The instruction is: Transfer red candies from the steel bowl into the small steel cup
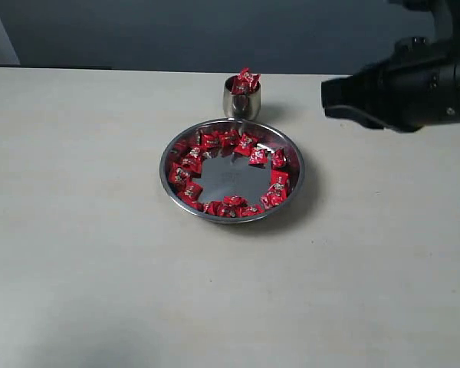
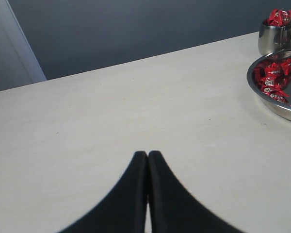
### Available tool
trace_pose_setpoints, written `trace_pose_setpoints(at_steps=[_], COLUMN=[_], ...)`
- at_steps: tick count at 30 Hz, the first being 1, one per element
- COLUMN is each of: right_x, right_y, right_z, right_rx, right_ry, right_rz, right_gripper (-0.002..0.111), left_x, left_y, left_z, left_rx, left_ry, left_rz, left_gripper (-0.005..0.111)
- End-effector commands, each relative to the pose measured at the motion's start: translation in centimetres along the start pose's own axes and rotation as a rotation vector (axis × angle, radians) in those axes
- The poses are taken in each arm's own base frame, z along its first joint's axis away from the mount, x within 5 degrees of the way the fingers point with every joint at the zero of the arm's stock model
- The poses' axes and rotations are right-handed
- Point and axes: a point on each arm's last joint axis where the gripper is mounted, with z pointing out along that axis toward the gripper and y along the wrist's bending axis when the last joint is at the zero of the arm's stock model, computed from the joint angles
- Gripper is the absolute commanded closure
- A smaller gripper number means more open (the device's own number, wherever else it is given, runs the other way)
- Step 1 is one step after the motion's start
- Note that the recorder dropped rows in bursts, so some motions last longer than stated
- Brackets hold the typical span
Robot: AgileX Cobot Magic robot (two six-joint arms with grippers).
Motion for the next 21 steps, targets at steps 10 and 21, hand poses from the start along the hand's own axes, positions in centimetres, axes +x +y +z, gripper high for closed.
trace_pose_setpoints(at_steps=[10, 21], right_x=[2.9, 15.6], right_y=[-3.2, -2.9], right_z=[-5.5, -10.6], right_rx=[0.222, 0.369], right_ry=[-0.228, -0.478], right_rz=[-0.079, -0.053], right_gripper=[0.109, 0.109], left_x=[-0.1, -0.1], left_y=[0.0, 0.0], left_z=[0.0, 0.0], left_rx=[-0.001, -0.001], left_ry=[-0.012, -0.012], left_rz=[-0.004, -0.004], left_gripper=[0.106, 0.106])
